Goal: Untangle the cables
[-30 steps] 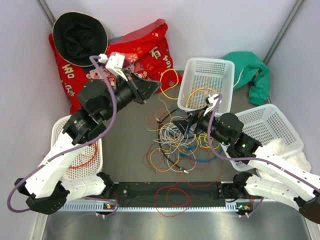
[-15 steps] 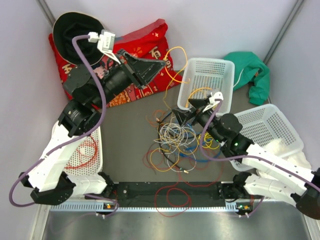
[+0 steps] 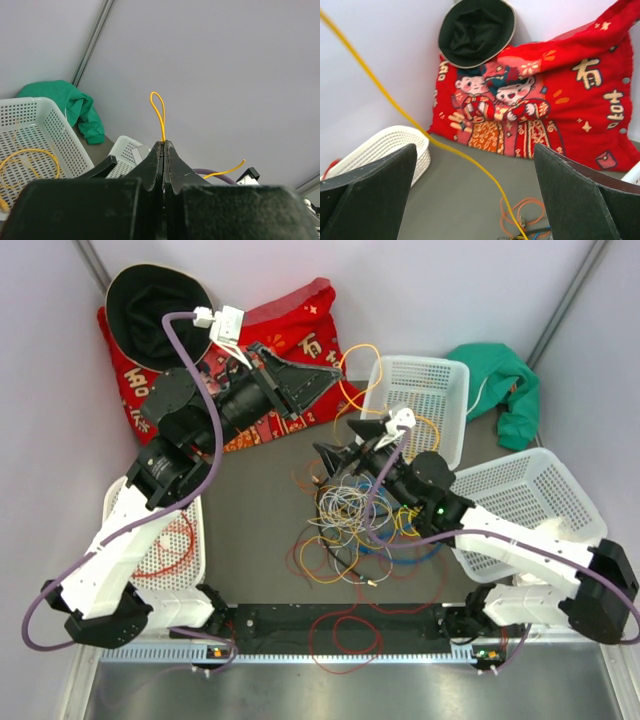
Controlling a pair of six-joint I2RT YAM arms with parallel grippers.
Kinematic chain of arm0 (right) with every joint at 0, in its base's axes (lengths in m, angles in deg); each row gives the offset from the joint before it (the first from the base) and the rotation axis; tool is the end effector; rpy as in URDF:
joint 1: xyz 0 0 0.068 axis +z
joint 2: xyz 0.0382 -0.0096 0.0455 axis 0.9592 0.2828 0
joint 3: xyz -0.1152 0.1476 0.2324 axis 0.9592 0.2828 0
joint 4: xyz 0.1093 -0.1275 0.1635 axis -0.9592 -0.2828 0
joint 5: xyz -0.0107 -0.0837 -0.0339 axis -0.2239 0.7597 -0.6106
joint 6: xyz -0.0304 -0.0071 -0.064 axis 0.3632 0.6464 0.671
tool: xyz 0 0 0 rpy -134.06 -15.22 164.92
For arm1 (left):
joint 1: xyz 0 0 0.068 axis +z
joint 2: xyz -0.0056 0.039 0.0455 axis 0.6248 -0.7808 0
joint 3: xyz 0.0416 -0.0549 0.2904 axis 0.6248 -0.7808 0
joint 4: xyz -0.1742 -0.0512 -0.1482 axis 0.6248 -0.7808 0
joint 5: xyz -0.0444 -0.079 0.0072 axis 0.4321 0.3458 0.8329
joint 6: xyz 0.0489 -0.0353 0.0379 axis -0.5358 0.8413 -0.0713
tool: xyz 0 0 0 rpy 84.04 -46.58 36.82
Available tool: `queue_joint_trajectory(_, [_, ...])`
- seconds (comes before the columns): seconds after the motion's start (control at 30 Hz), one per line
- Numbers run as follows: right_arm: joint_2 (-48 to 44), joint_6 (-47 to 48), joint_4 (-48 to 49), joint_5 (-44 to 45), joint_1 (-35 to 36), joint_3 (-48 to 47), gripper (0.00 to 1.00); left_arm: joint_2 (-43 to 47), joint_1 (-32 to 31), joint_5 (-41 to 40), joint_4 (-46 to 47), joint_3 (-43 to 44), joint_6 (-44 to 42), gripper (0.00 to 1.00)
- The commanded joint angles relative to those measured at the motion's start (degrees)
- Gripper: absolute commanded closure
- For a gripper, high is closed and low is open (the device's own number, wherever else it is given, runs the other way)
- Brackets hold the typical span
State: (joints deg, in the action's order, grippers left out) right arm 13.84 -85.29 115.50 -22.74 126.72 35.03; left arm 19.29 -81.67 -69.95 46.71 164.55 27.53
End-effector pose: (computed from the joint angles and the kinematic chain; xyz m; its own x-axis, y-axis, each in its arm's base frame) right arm 0.1625 0.2009 0.4054 0.0356 0.3084 -0.9506 -0.7098 0.6774 0.1931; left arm 0.1415 -0.1495 0.5844 -0.3280 -0.5047 -0.7986 0.7797 0.3326 -0.5305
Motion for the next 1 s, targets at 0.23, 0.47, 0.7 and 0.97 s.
queue_joint_trajectory(0.23, [7.0, 0.6, 2.1, 5.7, 0.6, -8.1, 0.74, 4.5, -0.2, -3.5, 1.4, -3.7, -0.7, 1.0])
queue_joint_trajectory(0.47, [-1.3, -2.3, -27.0, 10.1, 0.6, -13.6, 1.0, 7.2, -0.2, -19.2, -5.2, -6.7, -3.1, 1.0])
queue_joint_trajectory(0.7, [3.1, -3.2, -57.8, 13.9, -5.0, -34.6, 1.0, 10.1, -0.2, -47.6, -17.4, -16.6, 5.4, 0.52])
queue_joint_trajectory(0.97, [11.1, -5.6, -65.3, 11.5, -17.9, -54.5, 1.0, 15.2, -0.2, -54.1, -23.9, -31.9, 14.7, 0.01])
